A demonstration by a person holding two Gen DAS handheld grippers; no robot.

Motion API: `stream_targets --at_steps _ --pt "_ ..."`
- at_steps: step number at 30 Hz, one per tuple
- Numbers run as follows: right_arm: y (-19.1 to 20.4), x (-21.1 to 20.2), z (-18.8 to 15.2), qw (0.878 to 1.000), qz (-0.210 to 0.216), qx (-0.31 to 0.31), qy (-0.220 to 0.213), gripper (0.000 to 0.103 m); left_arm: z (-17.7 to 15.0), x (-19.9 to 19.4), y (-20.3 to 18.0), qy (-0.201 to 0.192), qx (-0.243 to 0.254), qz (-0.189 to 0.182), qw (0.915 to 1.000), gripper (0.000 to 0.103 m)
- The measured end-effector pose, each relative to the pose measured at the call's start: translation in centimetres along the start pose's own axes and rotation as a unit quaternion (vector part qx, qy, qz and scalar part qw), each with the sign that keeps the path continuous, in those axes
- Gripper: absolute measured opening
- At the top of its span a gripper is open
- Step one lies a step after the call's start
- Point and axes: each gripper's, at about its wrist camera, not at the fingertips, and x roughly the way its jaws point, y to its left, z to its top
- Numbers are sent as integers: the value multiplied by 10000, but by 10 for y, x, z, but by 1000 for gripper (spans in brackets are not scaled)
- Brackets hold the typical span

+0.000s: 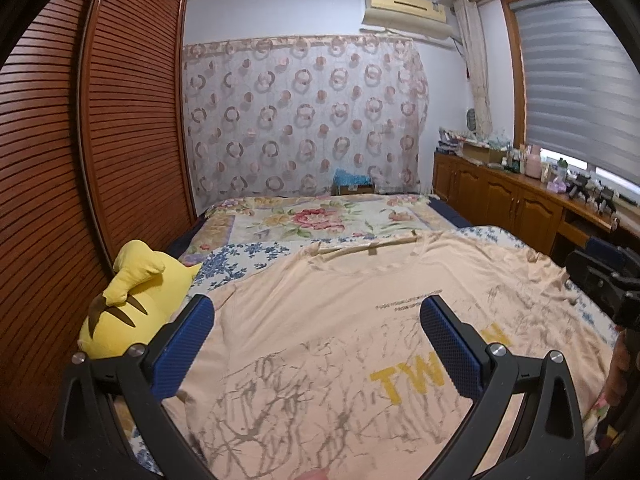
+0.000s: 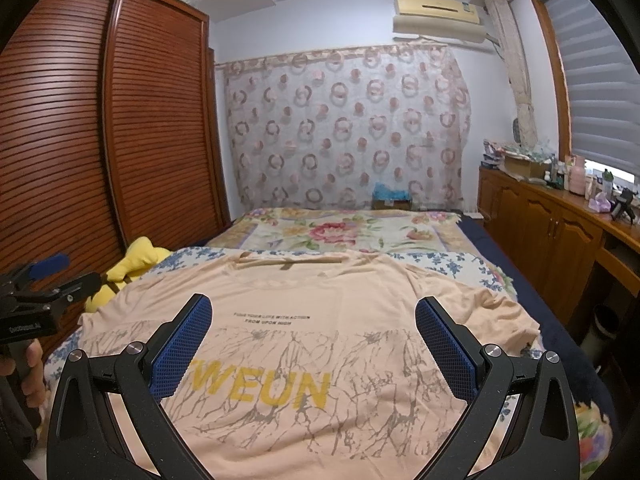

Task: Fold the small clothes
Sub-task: 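Lower the left gripper to the shirt's side edge and grasp it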

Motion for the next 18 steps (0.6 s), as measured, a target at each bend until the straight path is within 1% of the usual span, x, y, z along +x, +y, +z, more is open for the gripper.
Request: stream_targets --at_steps 2,7,10,14,18 --pt "6 3 2 10000 49 -74 7 103 -1 5 -4 26 50 48 10000 103" --pt "15 11 1 9995 242 -165 67 103 -14 12 16 115 -18 127 9999 103" --pt "23 18 1 9989 352 -283 135 103 -16 16 30 161 -80 232 9996 103" --pt "35 26 2 9977 499 -414 212 103 -23 24 50 276 -171 343 9989 103" --pt "49 37 3 9958 653 -577 288 103 -32 29 64 407 -171 375 9983 103"
